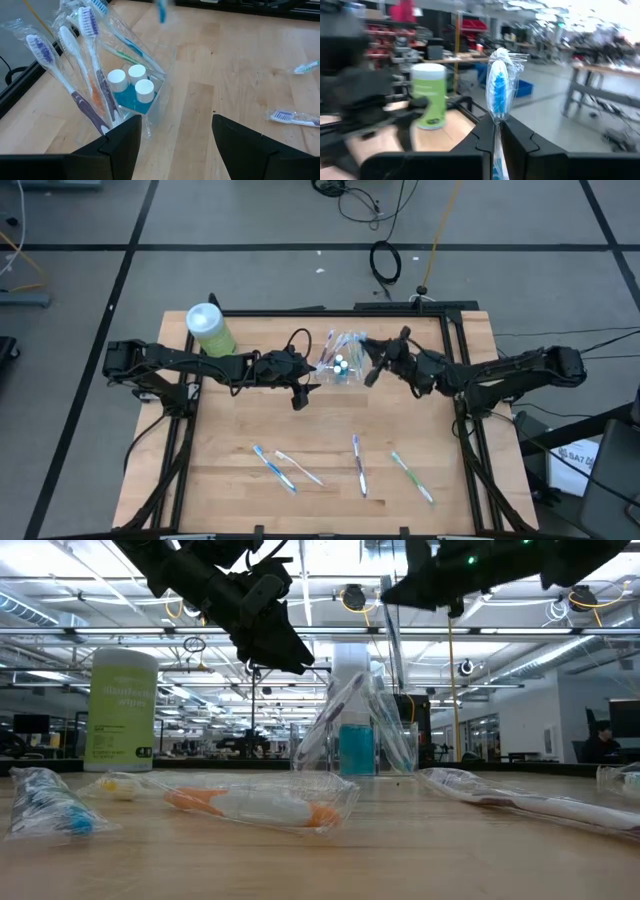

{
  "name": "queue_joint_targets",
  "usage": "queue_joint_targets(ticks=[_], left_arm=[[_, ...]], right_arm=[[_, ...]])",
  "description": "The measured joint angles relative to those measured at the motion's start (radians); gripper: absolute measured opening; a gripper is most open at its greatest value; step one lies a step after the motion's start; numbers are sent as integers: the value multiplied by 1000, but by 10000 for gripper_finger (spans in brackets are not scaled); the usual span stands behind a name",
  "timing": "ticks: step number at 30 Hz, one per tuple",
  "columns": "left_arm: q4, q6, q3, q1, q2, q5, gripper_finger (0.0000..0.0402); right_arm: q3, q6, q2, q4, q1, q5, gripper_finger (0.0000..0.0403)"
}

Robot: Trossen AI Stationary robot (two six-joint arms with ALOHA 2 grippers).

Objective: Pick & Place toothbrushing station
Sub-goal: Put the right blue toothbrush into the transparent organizer

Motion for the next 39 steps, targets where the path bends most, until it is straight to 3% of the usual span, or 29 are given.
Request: queue_joint_targets(ticks=[6, 21, 39], left_arm=[[0, 1, 0, 0, 0, 0, 250], [0, 20, 0, 0, 0, -1, 250], [-2, 19, 0, 0, 0, -1, 250]], right_arm=[[-19, 89, 77, 0, -62, -6, 13], [-29, 178, 293, 27, -77, -3, 13], [-28, 300, 309, -62, -77, 1, 22]])
